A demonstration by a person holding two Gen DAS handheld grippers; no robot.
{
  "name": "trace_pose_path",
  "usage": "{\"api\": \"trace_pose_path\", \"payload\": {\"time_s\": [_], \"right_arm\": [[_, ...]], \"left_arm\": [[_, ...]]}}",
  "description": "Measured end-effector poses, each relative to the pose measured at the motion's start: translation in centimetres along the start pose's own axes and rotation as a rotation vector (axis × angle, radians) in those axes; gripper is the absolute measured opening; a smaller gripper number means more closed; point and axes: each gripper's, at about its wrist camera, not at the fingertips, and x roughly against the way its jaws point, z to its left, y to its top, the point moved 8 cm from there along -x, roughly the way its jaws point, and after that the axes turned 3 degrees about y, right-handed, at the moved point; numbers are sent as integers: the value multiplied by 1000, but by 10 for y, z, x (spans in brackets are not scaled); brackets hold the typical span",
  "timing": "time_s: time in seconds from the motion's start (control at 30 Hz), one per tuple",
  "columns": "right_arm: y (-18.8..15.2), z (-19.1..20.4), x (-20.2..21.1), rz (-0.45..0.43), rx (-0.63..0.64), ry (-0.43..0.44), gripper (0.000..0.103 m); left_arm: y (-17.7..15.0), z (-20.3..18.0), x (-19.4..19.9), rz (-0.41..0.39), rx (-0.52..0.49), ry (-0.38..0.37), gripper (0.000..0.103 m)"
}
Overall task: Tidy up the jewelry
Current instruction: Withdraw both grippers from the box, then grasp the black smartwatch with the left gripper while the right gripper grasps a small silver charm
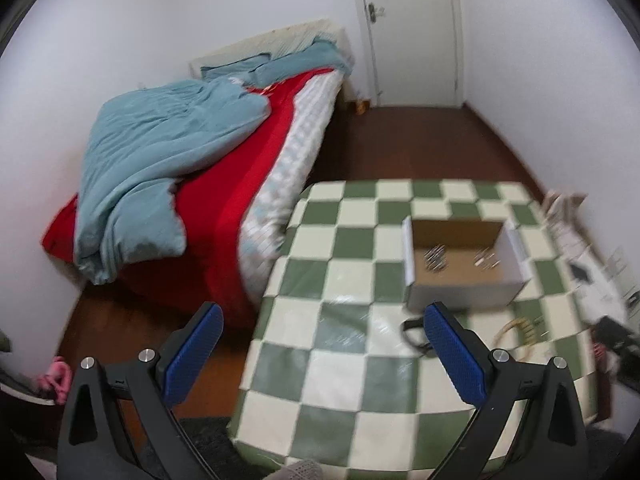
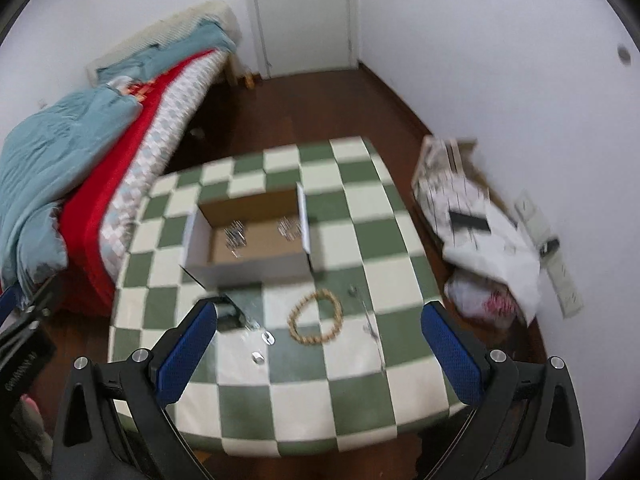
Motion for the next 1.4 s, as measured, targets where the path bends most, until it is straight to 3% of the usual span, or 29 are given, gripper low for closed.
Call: {"api": "trace_pose_path", "payload": {"time_s": [0.07,0.2,0.33,0.5,0.6,0.87,0.97,1.07,1.1,1.23,1.33,1.4], "right_arm": [[-13,-15,-20,46,-35,2,102],[-35,-44,-61,126,-98,-5,73],[-51,-71,-100,183,-157,-9,64],[-65,-107,-141,237,-247,-20,61],[-63,-110,-158,250,-270,32,60],[-28,-74,-207,223,-102,41,57],[-24,-61,-224,236,-37,17,50],[-19,-51,-228,206,48,-38,25],[-19,-50,-228,202,57,-43,12],[-21,-55,-224,189,31,-25,11],[-23,-68,-212,170,-32,-5,11],[-23,-75,-202,158,-60,4,11]], "left_arm": [[-11,-2,-15,30,-12,30,103],[-33,-9,-52,112,-38,69,103],[-41,-19,-77,164,-59,81,103],[-43,-29,-99,207,-65,88,103],[-43,-36,-110,222,-85,97,103],[-47,-40,-137,281,-68,113,103],[-47,-40,-144,307,-43,94,103],[-49,-46,-153,365,3,17,102],[-51,-51,-157,396,20,-25,102],[-54,-78,-173,456,-4,-127,101],[-59,-97,-183,483,-63,-159,77],[-65,-104,-187,503,-85,-169,56]]}}
